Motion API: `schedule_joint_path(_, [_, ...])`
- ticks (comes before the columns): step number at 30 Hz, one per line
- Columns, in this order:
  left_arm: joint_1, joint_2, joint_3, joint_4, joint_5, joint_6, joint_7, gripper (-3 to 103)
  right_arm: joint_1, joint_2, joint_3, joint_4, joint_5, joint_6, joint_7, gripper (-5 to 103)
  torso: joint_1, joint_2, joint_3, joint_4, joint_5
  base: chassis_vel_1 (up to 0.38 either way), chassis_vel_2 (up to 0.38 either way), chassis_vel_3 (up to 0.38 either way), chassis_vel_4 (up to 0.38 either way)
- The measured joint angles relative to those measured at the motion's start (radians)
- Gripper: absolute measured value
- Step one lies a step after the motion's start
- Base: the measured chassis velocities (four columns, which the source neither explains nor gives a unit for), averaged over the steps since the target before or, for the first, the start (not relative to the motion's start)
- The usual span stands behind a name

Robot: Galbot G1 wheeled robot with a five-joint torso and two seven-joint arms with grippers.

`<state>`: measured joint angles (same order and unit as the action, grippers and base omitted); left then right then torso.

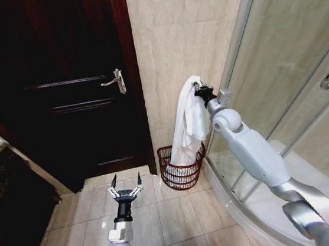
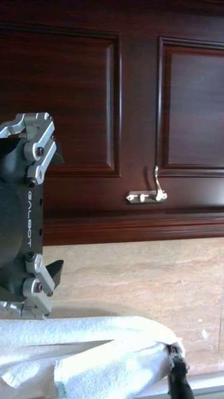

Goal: Discard the used towel into the hamper.

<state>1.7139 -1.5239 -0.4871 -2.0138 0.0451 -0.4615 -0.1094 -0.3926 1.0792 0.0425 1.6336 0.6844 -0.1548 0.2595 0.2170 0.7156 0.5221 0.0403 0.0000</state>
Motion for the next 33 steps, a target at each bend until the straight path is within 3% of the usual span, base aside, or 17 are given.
schedule_joint_path(8, [-0.009,-0.007,0.008,0.009,-0.001,-0.005,0.002,100,0.007,0.019,0.015,-0.019,-0.005,0.007,-0.001,5,-0.002,-0.004,-0.003,0.0001,-0.0001,0.0,0.0,0.0,0.0])
schedule_joint_path(33, [-0.015,0.005,0.018,0.025,0.011,-0.014,0.03,100,-0.001,0.078,0.08,-0.11,-0.029,0.038,-0.038,5,-0.051,-0.121,-0.07,0.0,0.0,0.0,0.0,0.0,0.0])
